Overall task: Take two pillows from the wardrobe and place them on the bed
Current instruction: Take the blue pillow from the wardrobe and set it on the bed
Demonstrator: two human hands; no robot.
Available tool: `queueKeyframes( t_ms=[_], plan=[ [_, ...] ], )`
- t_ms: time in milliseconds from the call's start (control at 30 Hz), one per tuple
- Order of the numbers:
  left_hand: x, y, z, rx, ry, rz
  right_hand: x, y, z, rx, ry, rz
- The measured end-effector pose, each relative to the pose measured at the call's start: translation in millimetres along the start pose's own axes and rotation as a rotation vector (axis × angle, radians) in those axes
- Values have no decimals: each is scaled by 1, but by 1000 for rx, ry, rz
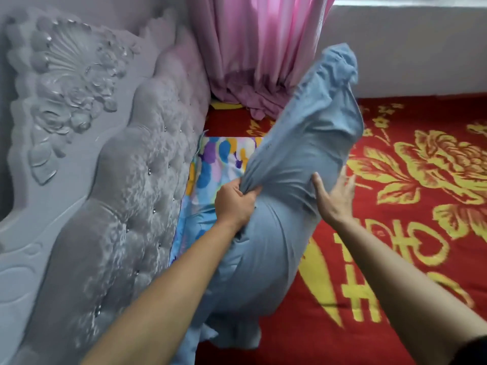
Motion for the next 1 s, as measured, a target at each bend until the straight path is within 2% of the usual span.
queueKeyframes(
  t_ms=[67,167,233,300,367,433,500,567,633,733,800,867,933,1000],
  plan=[
    [20,0,-12,-194,74,-28,-7,-44,17,49,-55,-100],
    [45,-6,-29,-508,185,-29,0,-91,22,70,8,-80],
    [65,-8,-51,-597,228,-9,9,-115,18,38,78,-46],
    [89,-6,-87,-610,267,27,18,-151,20,-23,152,-101],
    [110,-4,-140,-552,358,14,22,-199,34,-118,202,-257],
    [119,-7,-205,-410,489,-78,16,-248,65,-277,251,-432],
    [116,-3,-266,-219,555,-140,-1,-283,86,-426,399,-506],
    [108,3,-309,-51,546,-147,-20,-307,84,-462,587,-504],
    [98,11,-337,17,566,-110,-30,-317,71,-381,660,-443],
    [85,10,-357,-36,611,-45,-19,-300,71,-180,673,-176],
    [81,3,-363,-33,636,14,0,-279,92,-175,570,-24],
    [79,0,-364,16,624,87,21,-257,122,-232,318,44],
    [78,-1,-363,107,584,153,31,-240,155,-238,20,28],
    [77,0,-355,182,529,230,32,-231,179,-106,-239,-84]
  ],
)
Point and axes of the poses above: each hand's wrist, its own x-axis towards the middle knuckle, its own y-axis out of the back of the hand, z = x × y, the point moved 5 cm from there along x, towards the middle knuckle, and after that the axes turned 1 degree about z, right-handed, at the moved point
